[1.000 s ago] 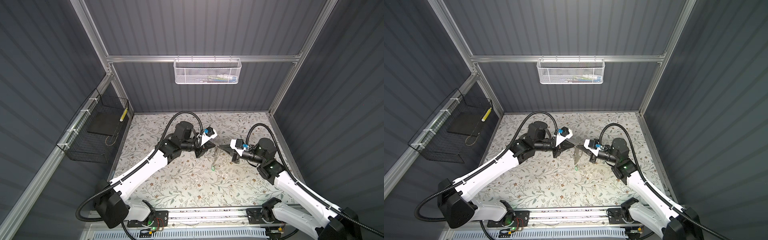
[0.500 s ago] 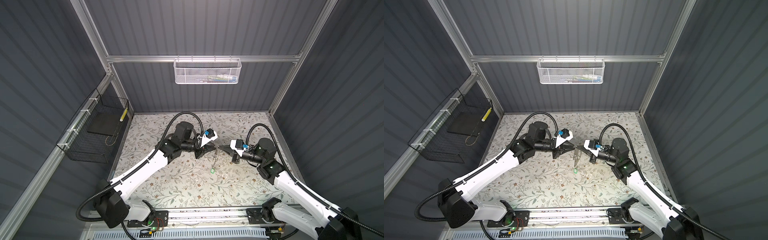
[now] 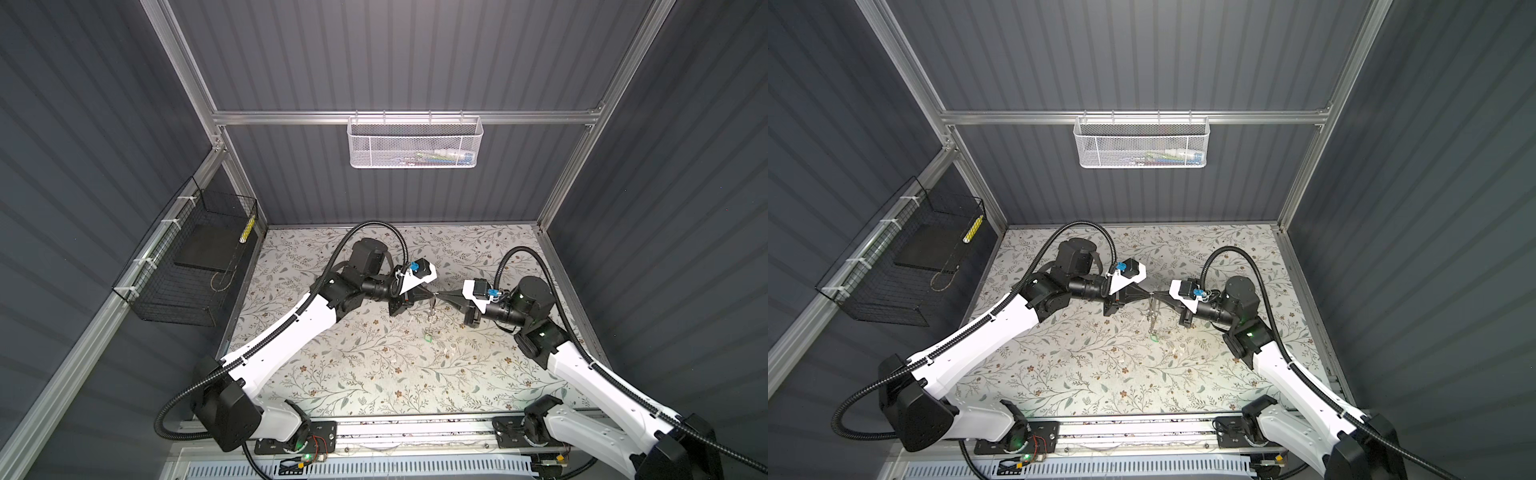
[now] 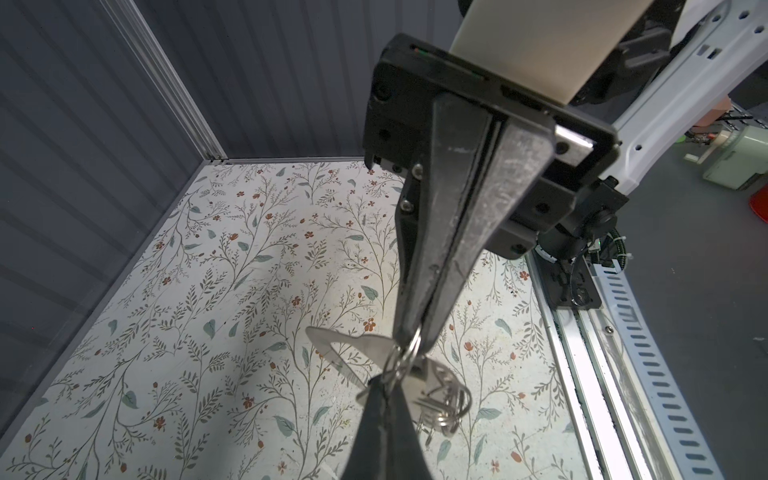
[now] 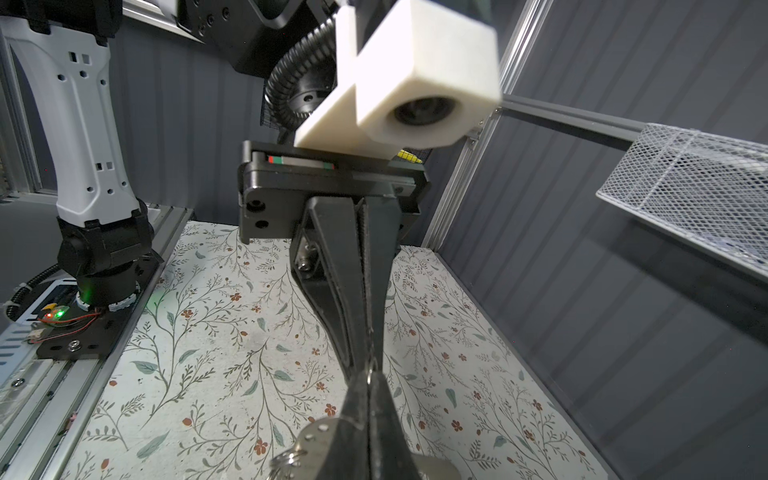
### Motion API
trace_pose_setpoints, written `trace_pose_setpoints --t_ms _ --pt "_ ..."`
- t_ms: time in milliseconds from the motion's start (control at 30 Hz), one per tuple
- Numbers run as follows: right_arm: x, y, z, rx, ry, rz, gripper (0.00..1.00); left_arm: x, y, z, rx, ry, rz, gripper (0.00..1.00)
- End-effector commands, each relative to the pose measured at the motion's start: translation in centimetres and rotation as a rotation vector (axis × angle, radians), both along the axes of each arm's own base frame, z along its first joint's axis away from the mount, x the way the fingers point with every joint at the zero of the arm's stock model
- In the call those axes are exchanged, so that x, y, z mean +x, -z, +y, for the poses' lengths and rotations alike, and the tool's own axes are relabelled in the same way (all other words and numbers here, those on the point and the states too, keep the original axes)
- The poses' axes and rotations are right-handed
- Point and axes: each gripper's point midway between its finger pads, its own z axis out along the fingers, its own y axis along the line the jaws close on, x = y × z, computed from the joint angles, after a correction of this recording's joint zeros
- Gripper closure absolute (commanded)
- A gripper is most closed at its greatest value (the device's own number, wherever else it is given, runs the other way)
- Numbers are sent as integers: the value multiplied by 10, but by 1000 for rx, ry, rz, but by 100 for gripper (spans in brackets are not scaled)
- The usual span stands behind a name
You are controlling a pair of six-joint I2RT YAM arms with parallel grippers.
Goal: Put the keys on the keyring
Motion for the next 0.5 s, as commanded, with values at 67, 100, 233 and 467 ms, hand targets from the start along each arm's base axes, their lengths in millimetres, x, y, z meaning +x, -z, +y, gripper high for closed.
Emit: trace_pose_setpoints --t_ms 67,100,233,467 --pt "3 -19 -4 82 20 -37 100 -13 5 -3 24 82 42 100" --pt "4 -19 -5 87 24 -35 100 -13 5 -3 25 85 45 100" --pt "5 -20 -6 109 31 -32 100 -14 11 -4 49 96 74 100" --pt "3 -18 -5 113 4 -19 100 -16 9 -9 62 150 100 100"
